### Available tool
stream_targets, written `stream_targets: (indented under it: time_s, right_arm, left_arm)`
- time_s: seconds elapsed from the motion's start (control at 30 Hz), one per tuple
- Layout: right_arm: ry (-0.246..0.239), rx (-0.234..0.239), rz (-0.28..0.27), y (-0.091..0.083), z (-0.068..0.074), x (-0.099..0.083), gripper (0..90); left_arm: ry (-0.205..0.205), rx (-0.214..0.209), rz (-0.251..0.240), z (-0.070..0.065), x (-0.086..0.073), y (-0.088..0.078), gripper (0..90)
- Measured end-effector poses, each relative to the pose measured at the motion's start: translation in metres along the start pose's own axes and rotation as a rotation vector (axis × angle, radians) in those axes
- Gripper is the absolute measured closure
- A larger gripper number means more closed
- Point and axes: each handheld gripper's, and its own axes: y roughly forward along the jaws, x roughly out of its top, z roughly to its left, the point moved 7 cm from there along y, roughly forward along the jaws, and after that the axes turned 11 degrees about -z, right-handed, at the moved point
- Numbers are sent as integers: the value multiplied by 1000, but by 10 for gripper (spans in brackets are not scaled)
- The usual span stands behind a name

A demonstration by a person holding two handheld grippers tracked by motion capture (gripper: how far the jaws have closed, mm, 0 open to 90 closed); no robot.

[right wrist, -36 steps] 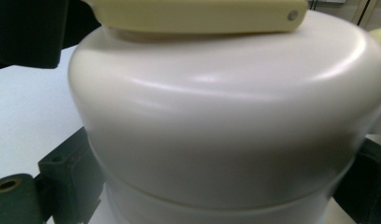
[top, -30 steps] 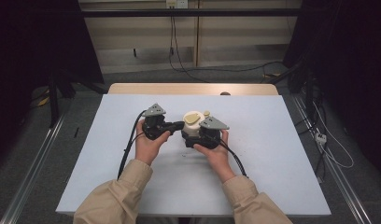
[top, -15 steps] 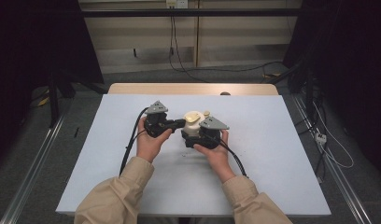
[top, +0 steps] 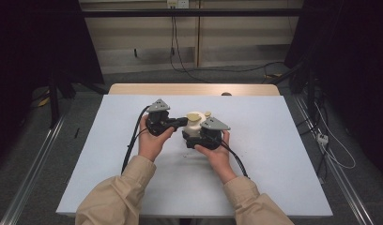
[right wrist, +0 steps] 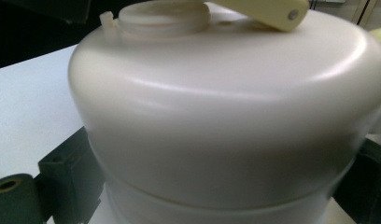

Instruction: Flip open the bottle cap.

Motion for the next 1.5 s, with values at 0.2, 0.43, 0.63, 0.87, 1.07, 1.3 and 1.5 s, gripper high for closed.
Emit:
stream_targets:
  time_s: [0.2,0.43,0.63,0.87,1.07,1.3,1.5]
  right_arm:
    - [0,0,0,0,0,0,54]
    - [-1,-1,1,0,0,0,54]
    - [-1,-1,1,0,0,0,54]
    - [-1,0,1,0,0,0,54]
    - [-1,-1,1,0,0,0,54]
    - [-1,0,1,0,0,0,54]
    - [-2,0,1,0,0,0,54]
  left_arm:
    - [5,0,-3,0,4,0,900]
    - [3,2,-6,0,5,1,900]
    - [7,0,-7,-1,7,2,900]
    - [14,1,-8,-1,10,3,900]
    - [12,0,-15,-2,12,4,900]
    - [12,1,-17,-2,12,5,900]
    - [14,-2,-19,-2,14,6,900]
